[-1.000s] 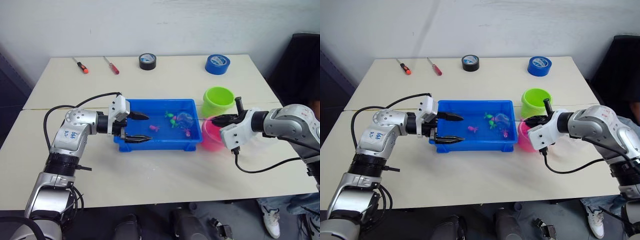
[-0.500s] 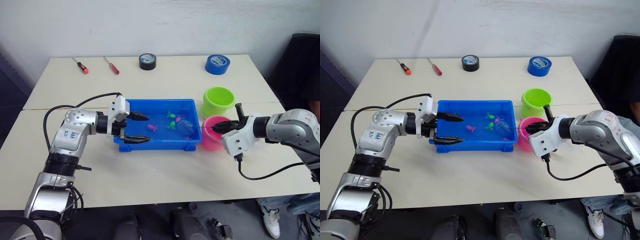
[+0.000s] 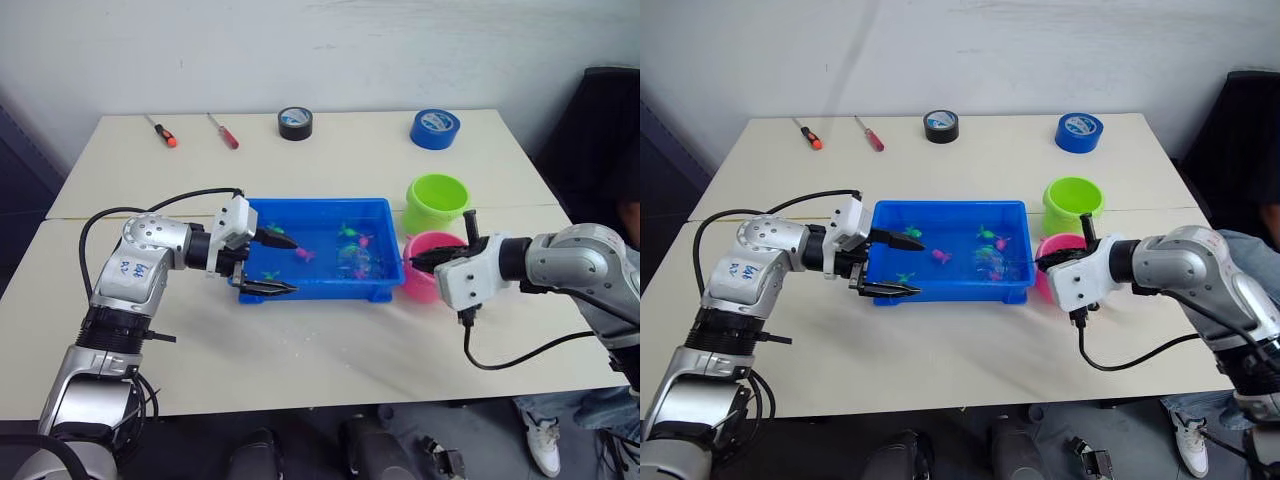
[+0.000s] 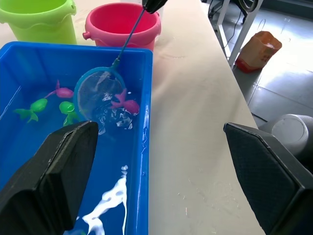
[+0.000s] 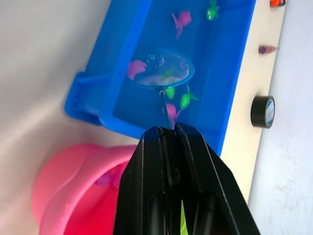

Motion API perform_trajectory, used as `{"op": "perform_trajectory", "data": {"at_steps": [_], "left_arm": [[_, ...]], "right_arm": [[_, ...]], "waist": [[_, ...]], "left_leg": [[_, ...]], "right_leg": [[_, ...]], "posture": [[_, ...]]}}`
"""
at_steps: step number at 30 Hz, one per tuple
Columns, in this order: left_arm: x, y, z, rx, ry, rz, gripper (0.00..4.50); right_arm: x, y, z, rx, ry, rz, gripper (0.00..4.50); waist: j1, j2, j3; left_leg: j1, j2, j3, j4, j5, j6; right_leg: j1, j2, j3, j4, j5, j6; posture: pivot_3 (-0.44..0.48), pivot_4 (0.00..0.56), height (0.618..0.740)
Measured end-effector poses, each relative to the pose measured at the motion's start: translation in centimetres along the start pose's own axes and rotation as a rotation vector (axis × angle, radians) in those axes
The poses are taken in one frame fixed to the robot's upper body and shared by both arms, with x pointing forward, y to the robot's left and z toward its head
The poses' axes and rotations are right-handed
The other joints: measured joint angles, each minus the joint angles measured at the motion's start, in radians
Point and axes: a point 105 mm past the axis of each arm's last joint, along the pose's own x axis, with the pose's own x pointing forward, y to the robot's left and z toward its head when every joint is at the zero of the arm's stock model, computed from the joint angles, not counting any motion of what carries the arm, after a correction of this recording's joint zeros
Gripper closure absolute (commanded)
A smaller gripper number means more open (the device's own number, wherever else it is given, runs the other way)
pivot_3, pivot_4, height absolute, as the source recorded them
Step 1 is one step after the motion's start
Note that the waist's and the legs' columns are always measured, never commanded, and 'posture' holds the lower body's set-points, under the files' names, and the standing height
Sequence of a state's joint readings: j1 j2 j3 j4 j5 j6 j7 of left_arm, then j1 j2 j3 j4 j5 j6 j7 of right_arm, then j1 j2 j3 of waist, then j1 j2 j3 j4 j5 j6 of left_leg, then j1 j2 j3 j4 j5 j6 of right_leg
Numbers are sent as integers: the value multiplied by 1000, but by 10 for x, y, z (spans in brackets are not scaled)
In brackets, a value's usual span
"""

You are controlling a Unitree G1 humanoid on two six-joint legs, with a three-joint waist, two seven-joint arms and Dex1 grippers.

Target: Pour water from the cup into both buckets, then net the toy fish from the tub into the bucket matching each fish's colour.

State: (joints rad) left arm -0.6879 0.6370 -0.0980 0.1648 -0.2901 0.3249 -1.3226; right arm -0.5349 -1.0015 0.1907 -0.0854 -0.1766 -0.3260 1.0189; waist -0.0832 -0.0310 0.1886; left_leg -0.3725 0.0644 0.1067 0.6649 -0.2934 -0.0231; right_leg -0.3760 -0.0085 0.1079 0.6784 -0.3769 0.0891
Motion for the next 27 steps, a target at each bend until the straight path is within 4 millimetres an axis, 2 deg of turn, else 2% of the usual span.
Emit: {"op": "perform_trajectory", "data": {"at_steps": [6,13,20,27], "left_arm": [[0,-1,-1,-2,0,-1,19],[0,-2,-3,-8,4,-2,19],[-2,0,-4,-7,8,8,19],[-19,11,-6,-11,33,75,19]], "right_arm": [[-4,4,-13,15,51,22,4500],[1,14,-8,51,24,41,4500],[25,19,2,356,-49,-18,4500],[44,19,16,669,-137,-59,4500]], "waist": [[-1,0,0],[0,0,0],[1,0,0],[0,0,0]], "left_leg": [[0,0,0,0,0,0],[0,0,0,0,0,0],[0,0,0,0,0,0],[0,0,0,-1,0,0]], "right_leg": [[0,0,0,0,0,0],[0,0,0,0,0,0],[0,0,0,0,0,0],[0,0,0,0,0,0]], "posture": [[0,150,740],[0,150,740],[0,150,740],[0,150,740]]}}
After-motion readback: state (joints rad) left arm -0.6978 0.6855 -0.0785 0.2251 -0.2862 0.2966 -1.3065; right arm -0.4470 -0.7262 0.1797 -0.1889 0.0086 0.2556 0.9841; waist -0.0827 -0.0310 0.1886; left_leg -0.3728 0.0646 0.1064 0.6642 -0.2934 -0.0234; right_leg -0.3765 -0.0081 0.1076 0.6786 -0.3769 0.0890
